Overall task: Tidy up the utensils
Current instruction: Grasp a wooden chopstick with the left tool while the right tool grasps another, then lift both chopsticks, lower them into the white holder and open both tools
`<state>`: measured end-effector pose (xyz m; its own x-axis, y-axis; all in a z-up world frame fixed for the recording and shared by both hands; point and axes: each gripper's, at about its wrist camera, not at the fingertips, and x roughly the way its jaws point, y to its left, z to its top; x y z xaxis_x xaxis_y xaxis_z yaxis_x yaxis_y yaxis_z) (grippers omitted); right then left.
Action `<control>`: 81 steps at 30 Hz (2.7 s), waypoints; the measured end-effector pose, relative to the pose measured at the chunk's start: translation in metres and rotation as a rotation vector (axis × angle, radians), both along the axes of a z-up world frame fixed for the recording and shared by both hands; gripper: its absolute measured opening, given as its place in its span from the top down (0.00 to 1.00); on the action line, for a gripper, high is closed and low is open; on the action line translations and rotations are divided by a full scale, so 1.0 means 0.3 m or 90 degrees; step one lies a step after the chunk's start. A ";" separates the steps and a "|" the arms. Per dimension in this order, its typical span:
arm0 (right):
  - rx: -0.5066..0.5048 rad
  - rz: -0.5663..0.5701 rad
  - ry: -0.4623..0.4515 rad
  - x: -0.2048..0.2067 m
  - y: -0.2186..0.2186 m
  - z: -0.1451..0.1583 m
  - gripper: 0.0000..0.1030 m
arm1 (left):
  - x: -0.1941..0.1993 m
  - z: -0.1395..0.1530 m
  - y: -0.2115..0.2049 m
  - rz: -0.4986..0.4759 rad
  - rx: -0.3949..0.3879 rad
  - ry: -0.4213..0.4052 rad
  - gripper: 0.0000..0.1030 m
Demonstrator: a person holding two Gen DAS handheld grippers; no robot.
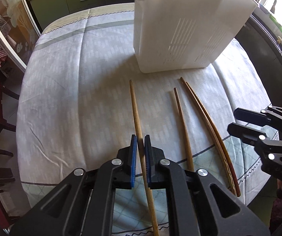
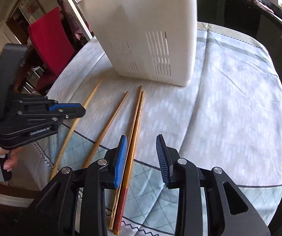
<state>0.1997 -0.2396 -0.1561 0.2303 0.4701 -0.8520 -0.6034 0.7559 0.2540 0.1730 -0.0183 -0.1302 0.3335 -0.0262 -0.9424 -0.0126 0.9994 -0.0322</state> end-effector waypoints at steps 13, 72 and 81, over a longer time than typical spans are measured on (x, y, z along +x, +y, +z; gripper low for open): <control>-0.062 0.016 0.009 0.033 0.119 -0.059 0.83 | -0.044 0.036 0.069 -0.003 -0.017 -0.023 0.92; 0.077 -0.028 -0.151 -0.160 -0.055 0.314 0.93 | -0.211 0.358 0.043 -0.066 -0.054 -0.185 0.94; 0.086 -0.030 -0.162 -0.169 -0.077 0.342 0.93 | -0.224 0.397 0.016 -0.084 -0.060 -0.207 0.94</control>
<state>0.1490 -0.2627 -0.0535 0.4530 0.5597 -0.6940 -0.6261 0.7539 0.1993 0.1059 -0.0136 -0.0112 0.6031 -0.1703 -0.7793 0.1422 0.9843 -0.1050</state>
